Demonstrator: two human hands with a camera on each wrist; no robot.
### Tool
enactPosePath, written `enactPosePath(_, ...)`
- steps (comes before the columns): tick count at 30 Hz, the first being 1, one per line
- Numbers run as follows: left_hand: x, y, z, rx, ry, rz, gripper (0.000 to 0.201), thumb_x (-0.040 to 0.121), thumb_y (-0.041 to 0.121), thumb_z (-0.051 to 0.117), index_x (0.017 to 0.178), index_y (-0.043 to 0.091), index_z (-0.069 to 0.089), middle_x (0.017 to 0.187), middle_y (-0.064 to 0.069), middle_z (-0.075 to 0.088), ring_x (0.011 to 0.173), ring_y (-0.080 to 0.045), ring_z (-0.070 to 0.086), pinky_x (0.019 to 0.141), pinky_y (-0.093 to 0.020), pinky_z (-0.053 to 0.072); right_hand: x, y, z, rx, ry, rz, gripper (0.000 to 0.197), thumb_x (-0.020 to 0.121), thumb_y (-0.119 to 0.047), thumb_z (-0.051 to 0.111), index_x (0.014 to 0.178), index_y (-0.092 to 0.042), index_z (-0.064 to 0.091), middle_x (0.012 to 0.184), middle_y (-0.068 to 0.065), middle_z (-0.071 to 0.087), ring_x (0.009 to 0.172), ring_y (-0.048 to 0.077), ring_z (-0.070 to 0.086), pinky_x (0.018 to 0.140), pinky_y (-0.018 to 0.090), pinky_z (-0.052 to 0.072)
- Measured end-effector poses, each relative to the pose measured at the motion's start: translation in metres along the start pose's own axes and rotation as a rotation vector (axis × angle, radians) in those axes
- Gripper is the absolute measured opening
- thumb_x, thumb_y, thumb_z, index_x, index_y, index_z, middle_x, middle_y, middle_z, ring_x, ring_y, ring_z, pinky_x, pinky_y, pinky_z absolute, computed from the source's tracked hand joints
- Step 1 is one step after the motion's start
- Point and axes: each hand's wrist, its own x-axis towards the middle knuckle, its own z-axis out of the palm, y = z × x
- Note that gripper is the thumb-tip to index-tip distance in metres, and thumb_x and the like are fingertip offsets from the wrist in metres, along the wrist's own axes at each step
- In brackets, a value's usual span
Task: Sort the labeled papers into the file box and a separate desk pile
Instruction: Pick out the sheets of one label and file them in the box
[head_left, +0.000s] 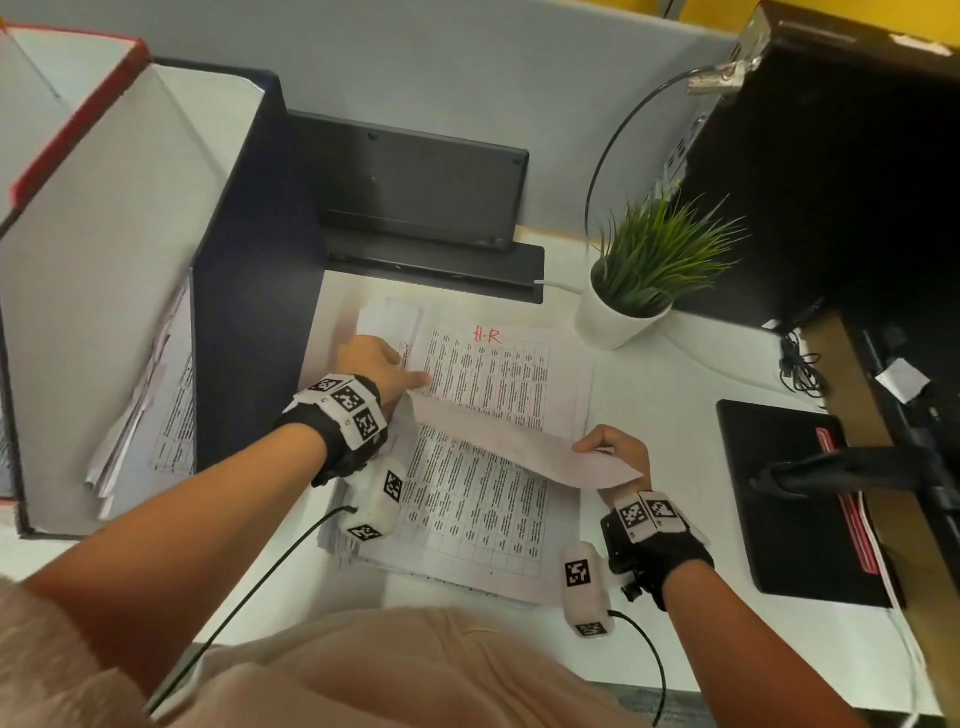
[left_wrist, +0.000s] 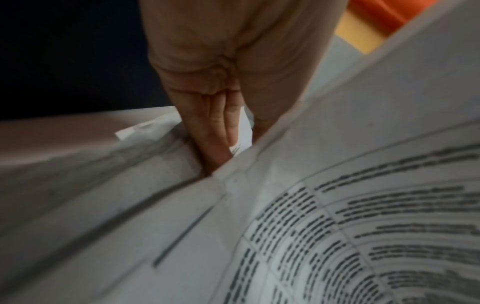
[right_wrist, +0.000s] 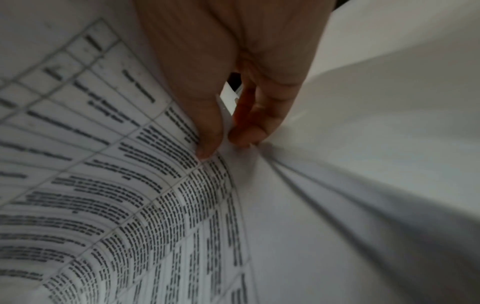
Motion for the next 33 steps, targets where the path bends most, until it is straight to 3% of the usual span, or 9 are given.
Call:
enactPosePath(3,-0.004,-0.001,0.002,-0.016,-0.006,-0.02,0.028,0.064,0.027,0.084,0.059,0.013,0.061,0.066,-0.002,0.063,0.06,-0.014,0.058,0.051,-0.021,0.045,0.001,0.001,0.0,0.004,-0.005,0.006,0.06,0.073,0.023,0.04,0.027,-0.012,0.054,0.064,0.009,0.048,0.06,0.021,0.044,0.051,0.023,0.042)
enactPosePath(6,-0.008,-0.002,0.005,-0.01,0.004,0.038,0.019,0.073,0.019,0.077,0.066,0.006,0.066,0.071,-0.004,0.062,0.066,-0.015,0.057,0.061,-0.024,0.048,0.002,0.003,0.001,0.047,-0.002,0.007,0.06,0.073,0.023,0.038,0.028,-0.012,0.056,0.052,0.004,0.057,0.06,0.02,0.047,0.051,0.019,0.045)
enactPosePath(10,-0.013,-0.002,0.005,0.074,-0.043,0.108,0.043,0.087,0.013,0.062,0.048,0.009,0.045,0.05,-0.001,0.039,0.049,-0.014,0.038,0.051,-0.023,0.035,0.005,0.005,0.0,0.092,0.016,0.035,0.056,0.072,0.021,0.038,0.029,-0.01,0.054,0.05,0.009,0.056,0.055,0.022,0.05,0.046,0.017,0.046)
enactPosePath(13,-0.018,-0.001,0.007,0.133,-0.037,0.194,0.028,0.09,0.014,0.057,0.064,0.003,0.056,0.06,-0.005,0.049,0.063,-0.022,0.05,0.062,-0.028,0.041,0.004,0.005,0.0,0.088,0.02,0.01,0.055,0.07,0.023,0.037,0.028,-0.009,0.051,0.044,0.005,0.053,0.044,0.015,0.052,0.041,0.014,0.044)
enactPosePath(16,-0.02,-0.002,0.008,0.022,0.048,0.225,0.011,0.08,0.013,0.071,0.08,0.007,0.061,0.074,-0.002,0.058,0.07,-0.017,0.055,0.071,-0.03,0.049,0.003,0.005,0.001,0.018,0.02,-0.053,0.058,0.07,0.026,0.036,0.027,-0.012,0.049,0.043,0.002,0.05,0.045,0.014,0.047,0.043,0.013,0.042)
enactPosePath(23,-0.016,-0.002,0.008,0.082,0.052,0.279,0.03,0.087,0.013,0.061,0.059,0.012,0.05,0.059,0.0,0.05,0.062,-0.019,0.049,0.063,-0.03,0.044,0.003,0.003,0.002,0.069,0.046,0.01,0.043,0.064,0.017,0.042,0.03,-0.008,0.043,0.049,0.01,0.044,0.045,0.019,0.045,0.04,0.012,0.039)
enactPosePath(26,-0.016,-0.003,0.009,0.12,0.017,0.315,0.02,0.089,0.007,0.052,0.07,0.004,0.052,0.07,-0.013,0.058,0.071,-0.03,0.056,0.068,-0.039,0.049,0.003,0.003,0.001,0.056,0.037,-0.009,0.048,0.069,0.022,0.037,0.031,-0.006,0.041,0.038,0.0,0.043,0.035,0.009,0.044,0.038,0.009,0.036)
enactPosePath(29,-0.01,0.0,0.008,0.04,0.031,0.291,0.017,0.085,0.016,0.063,0.074,0.009,0.052,0.066,-0.002,0.054,0.064,-0.021,0.053,0.065,-0.033,0.047,0.002,0.006,0.001,-0.032,0.017,-0.065,0.043,0.071,0.029,0.031,0.048,-0.006,0.041,0.036,-0.005,0.042,0.034,0.004,0.042,0.038,0.008,0.035)
enactPosePath(33,-0.002,0.005,0.007,0.088,0.078,0.331,0.039,0.084,0.024,0.067,0.053,0.014,0.044,0.053,0.001,0.043,0.052,-0.015,0.039,0.055,-0.025,0.037,0.006,0.009,-0.002,-0.057,0.023,-0.051,0.053,0.069,0.026,0.032,0.031,-0.009,0.043,0.042,0.006,0.042,0.043,0.015,0.041,0.044,0.014,0.035)
